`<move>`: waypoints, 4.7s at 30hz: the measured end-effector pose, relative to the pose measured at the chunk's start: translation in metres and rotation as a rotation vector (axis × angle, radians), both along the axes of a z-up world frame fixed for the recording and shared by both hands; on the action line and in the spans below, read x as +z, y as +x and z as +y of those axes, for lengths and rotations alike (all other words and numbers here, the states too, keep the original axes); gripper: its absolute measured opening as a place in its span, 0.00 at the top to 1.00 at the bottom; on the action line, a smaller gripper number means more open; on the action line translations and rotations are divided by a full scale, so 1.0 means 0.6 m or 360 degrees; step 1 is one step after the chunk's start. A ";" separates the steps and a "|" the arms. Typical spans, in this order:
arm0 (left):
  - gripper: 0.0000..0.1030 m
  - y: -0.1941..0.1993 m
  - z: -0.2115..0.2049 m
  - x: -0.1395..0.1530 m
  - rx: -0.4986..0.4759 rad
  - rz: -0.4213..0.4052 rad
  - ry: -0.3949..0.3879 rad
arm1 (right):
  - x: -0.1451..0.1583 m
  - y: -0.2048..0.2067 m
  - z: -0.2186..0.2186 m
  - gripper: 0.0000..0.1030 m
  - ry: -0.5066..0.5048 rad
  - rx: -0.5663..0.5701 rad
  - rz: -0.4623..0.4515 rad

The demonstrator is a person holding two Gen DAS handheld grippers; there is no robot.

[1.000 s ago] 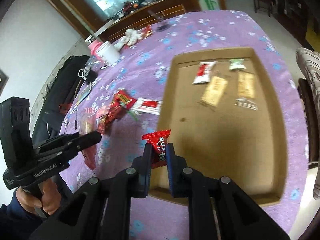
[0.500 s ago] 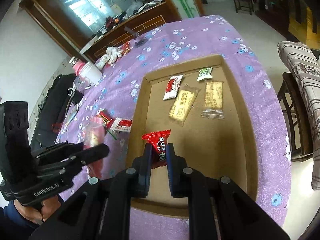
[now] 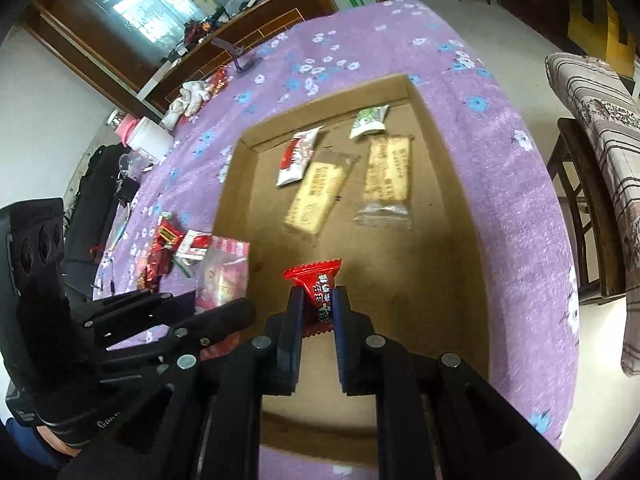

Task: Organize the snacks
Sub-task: 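Carry the pink cake and red candy over the tray and open both tools, then grasp a brown chocolate packet with the right tool while the left tool grasps another pink cake, then carry the pink cake and brown chocolate packet into the tray and open both tools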

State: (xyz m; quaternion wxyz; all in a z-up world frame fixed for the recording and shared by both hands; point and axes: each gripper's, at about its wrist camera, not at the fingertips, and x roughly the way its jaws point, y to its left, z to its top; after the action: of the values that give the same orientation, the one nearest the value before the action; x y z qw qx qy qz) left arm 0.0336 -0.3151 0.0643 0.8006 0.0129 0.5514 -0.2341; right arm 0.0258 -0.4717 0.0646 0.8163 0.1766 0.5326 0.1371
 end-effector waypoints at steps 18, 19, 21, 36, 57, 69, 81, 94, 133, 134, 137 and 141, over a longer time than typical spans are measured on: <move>0.77 0.028 -0.016 -0.055 0.0049 0.0059 0.0123 | -0.048 0.041 0.007 0.87 -0.0026 0.0006 0.0082; 0.77 0.027 -0.015 -0.054 0.0050 0.0055 0.0121 | -0.048 0.041 0.007 0.87 -0.0035 0.0004 0.0081; 0.77 0.026 -0.017 -0.053 0.0036 0.0051 0.0125 | -0.048 0.041 0.006 0.85 -0.0035 0.0001 0.0080; 0.62 -0.003 0.020 -0.002 0.0043 -0.0018 0.0028 | 0.005 0.001 0.002 0.85 -0.0043 -0.0081 0.0003; 0.61 -0.045 0.422 0.043 0.0406 -0.0119 -0.0021 | 0.033 -0.035 0.270 0.77 0.0031 0.0162 -0.0010; 0.61 -0.041 0.604 0.040 0.0468 -0.0146 -0.0018 | 0.005 0.002 0.448 0.61 0.0022 0.0192 0.0083; 0.61 -0.056 0.643 0.044 0.0372 -0.0218 0.0043 | -0.068 0.067 0.537 0.63 -0.0190 0.0153 0.0252; 0.44 0.028 0.516 -0.006 -0.0187 -0.0245 0.0188 | -0.035 -0.005 0.466 0.76 -0.0117 0.0105 0.0201; 0.73 -0.069 0.464 -0.025 -0.0057 -0.0067 -0.0034 | -0.004 -0.066 0.441 0.76 -0.0053 0.0140 0.0110; 0.73 -0.071 0.457 -0.020 -0.0065 -0.0075 -0.0037 | -0.002 -0.067 0.437 0.76 -0.0051 0.0139 0.0104; 0.73 -0.075 0.437 -0.006 -0.0089 -0.0098 -0.0047 | 0.003 -0.072 0.419 0.76 -0.0043 0.0123 0.0087; 0.73 -0.080 0.399 0.009 -0.0134 -0.0116 -0.0054 | 0.007 -0.082 0.383 0.76 -0.0027 0.0084 0.0080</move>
State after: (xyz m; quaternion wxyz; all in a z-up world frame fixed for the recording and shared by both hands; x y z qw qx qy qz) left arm -0.0143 -0.0756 0.0696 0.8098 0.0310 0.5167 -0.2762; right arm -0.0237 -0.2420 0.0685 0.8003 0.1589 0.5585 0.1496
